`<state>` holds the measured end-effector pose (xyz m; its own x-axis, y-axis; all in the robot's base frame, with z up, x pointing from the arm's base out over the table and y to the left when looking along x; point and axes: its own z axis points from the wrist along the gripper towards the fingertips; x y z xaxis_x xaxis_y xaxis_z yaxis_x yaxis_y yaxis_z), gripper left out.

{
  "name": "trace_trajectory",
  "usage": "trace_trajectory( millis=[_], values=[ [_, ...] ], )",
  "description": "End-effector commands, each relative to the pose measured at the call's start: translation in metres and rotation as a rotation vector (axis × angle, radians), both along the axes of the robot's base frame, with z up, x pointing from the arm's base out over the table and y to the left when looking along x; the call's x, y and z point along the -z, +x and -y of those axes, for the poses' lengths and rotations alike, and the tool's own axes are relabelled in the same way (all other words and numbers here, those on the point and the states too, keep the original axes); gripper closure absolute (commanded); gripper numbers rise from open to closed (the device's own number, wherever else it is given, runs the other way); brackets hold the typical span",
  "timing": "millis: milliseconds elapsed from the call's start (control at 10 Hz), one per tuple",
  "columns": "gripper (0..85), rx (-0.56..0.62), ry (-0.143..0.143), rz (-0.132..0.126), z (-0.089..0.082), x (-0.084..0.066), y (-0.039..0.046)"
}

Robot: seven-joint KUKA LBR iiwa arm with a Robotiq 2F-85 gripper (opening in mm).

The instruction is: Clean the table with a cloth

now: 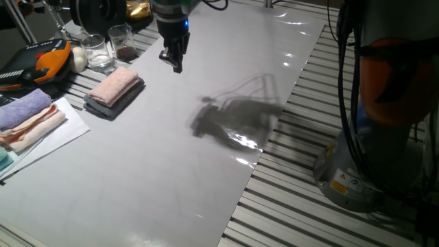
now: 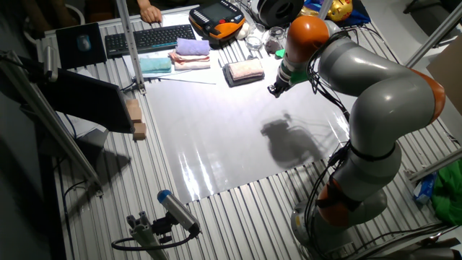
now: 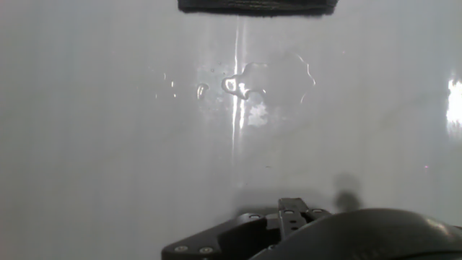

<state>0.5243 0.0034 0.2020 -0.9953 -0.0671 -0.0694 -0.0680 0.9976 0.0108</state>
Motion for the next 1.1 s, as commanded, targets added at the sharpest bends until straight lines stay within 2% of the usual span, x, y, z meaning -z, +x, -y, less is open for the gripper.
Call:
trace_trajectory(
  millis=[0, 300, 600, 800, 1000],
  values=[
    [85.0, 0.0, 0.0, -0.004, 0.001, -0.001, 0.0011],
    [85.0, 0.006, -0.015, -0.013, 0.003, -0.004, 0.0106],
    [85.0, 0.004, -0.006, -0.027, 0.009, -0.006, 0.0203],
    [85.0, 0.011, -0.018, -0.028, 0.007, -0.007, 0.0221],
    [85.0, 0.017, -0.016, -0.027, 0.006, -0.008, 0.0236]
  ],
)
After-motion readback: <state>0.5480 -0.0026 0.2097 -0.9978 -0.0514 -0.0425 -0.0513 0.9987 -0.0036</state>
